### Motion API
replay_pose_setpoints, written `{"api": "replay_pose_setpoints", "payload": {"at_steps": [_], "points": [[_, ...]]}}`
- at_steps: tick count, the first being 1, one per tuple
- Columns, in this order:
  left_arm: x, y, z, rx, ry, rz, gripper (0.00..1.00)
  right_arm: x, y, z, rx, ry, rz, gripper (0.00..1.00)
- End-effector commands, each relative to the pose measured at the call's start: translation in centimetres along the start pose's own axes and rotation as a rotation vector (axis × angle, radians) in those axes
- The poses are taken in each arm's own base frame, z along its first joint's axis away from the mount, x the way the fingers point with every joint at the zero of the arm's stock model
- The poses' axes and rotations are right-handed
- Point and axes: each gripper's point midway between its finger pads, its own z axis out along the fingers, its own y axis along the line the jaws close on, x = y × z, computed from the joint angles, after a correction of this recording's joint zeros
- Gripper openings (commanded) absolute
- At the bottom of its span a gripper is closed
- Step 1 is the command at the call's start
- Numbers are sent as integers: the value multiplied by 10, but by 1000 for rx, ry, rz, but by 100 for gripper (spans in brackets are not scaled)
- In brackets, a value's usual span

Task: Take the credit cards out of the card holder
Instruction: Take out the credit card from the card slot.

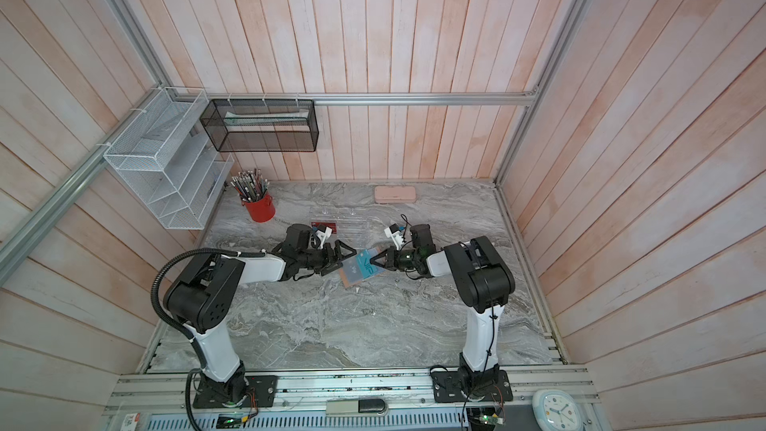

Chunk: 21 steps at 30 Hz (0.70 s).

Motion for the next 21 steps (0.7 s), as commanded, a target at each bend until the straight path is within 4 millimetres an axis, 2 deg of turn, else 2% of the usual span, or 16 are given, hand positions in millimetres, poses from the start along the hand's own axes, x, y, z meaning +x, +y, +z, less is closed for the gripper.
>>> {"api": "replay_pose_setpoints", "payload": {"at_steps": [1,6,13,21], "points": [[46,81,-4,-283,94,-155,100,0,1,-7,28,-20,-11,0],[42,76,-7,-283,84,-135,100,-2,5,-13,45,-35,-14,0],[19,38,-15,-291,35,-11,100,-6,15,-21,75,-47,-38,0],[-10,3,-48,-389,-69,113,100,-14,29,-34,205,-49,-120,0]]}}
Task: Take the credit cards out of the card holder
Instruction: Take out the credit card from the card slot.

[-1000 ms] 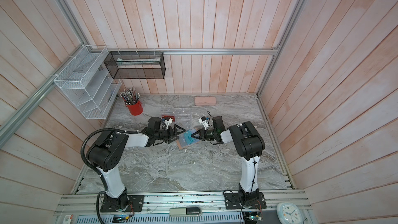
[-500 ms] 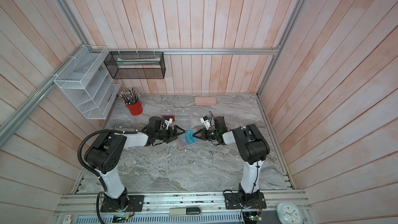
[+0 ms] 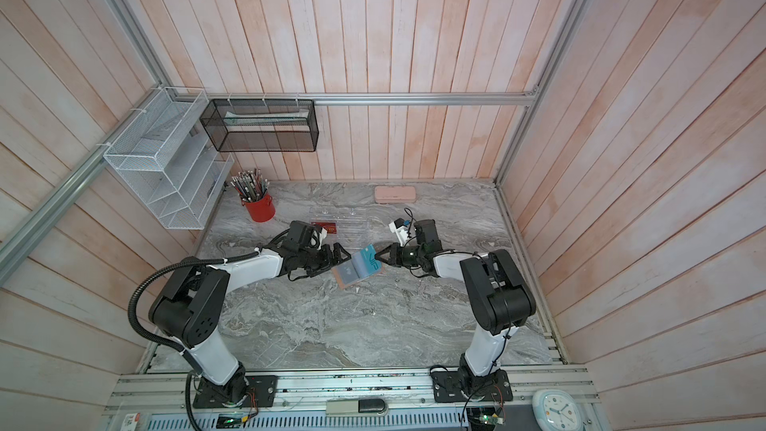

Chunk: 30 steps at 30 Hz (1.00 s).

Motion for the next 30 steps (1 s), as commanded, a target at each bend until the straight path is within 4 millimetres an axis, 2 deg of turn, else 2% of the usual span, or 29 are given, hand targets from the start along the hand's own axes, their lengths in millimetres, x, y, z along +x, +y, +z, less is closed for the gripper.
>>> {"api": "replay_pose_setpoints", "payload": {"at_steps": [1,4,8,12,17,23,25,28,30], "points": [[-15,-4,-25,-93,-57,70,100,-7,7,-9,84,4,-63,0],[-28,-13,-43,-130,-89,102,100,-12,16,-16,102,-4,-93,0],[-51,-14,-74,-258,-168,143,100,-16,27,-20,140,2,-141,0],[-72,-9,-101,-339,-229,147,100,-20,41,-21,165,12,-202,0],[-91,11,-124,-349,-240,33,100,-26,56,-22,230,18,-300,0],[-105,7,-154,-425,-306,64,100,-31,70,-18,294,19,-413,0],[-109,9,-161,-443,-329,84,100,-33,75,-13,317,22,-454,0],[-109,27,-163,-467,-314,18,100,-36,85,-3,336,30,-518,0],[-105,40,-154,-392,-242,-39,100,-37,93,7,339,35,-560,0]]}}
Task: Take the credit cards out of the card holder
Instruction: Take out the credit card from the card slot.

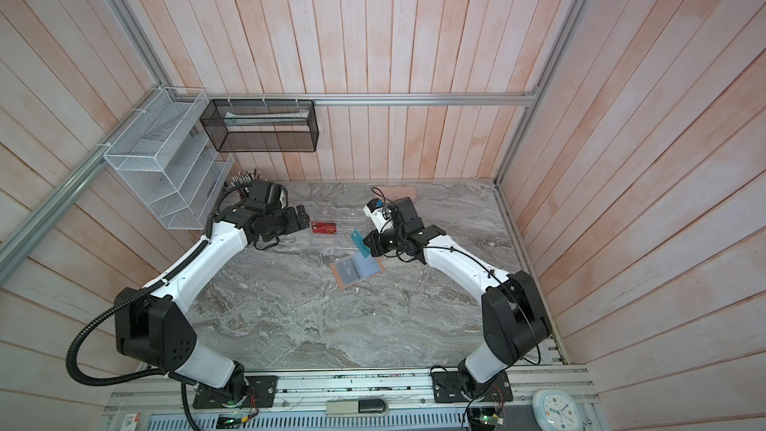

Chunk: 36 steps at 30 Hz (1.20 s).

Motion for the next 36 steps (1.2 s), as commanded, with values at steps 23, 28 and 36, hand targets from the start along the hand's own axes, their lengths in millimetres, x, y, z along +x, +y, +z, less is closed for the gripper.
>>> {"api": "replay_pose_setpoints", "payload": {"at_steps": [23,28,36], "points": [[45,-48,-4,753,463,-575,98,0,50,43,15,26,-309,0],[68,-57,-11,801,578,-608,98,-2,51,39,71,-9,-383,0],[78,-57,-9,794,650,-629,96,-3,58,32,152,-72,-496,0]]}}
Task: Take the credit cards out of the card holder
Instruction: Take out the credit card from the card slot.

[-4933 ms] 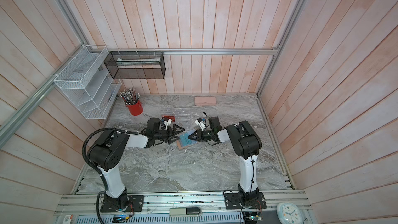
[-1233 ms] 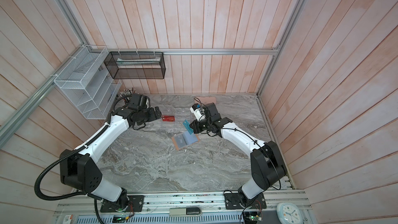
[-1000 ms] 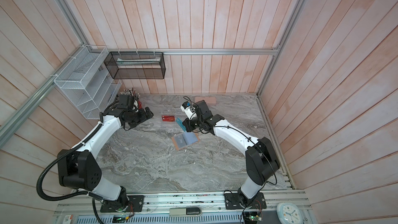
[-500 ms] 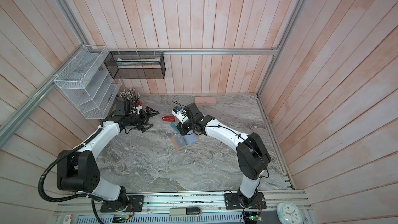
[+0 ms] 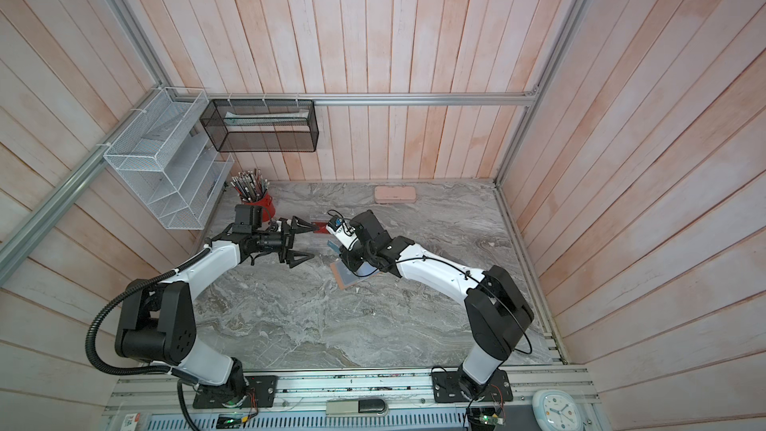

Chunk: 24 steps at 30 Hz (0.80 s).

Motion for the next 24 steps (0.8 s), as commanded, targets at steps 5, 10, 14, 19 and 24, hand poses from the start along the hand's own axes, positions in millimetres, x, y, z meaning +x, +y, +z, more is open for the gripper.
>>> {"api": "replay_pose_setpoints", "payload": {"at_steps": [5,10,14,19,24], "points": [[6,7,7,18,73,-55,93,-12,0,-14,99,-78,-108,0],[6,11,12,29,83,-86,89,-10,2,-15,114,-90,-137,0],[9,6,21,44,98,-92,81,-8,5,-12,113,-86,-155,0],[12,3,30,42,116,-84,81,-8,12,-8,116,-88,-184,0],[13,9,33,42,124,-98,73,-6,15,-7,148,-92,-226,0]]}}
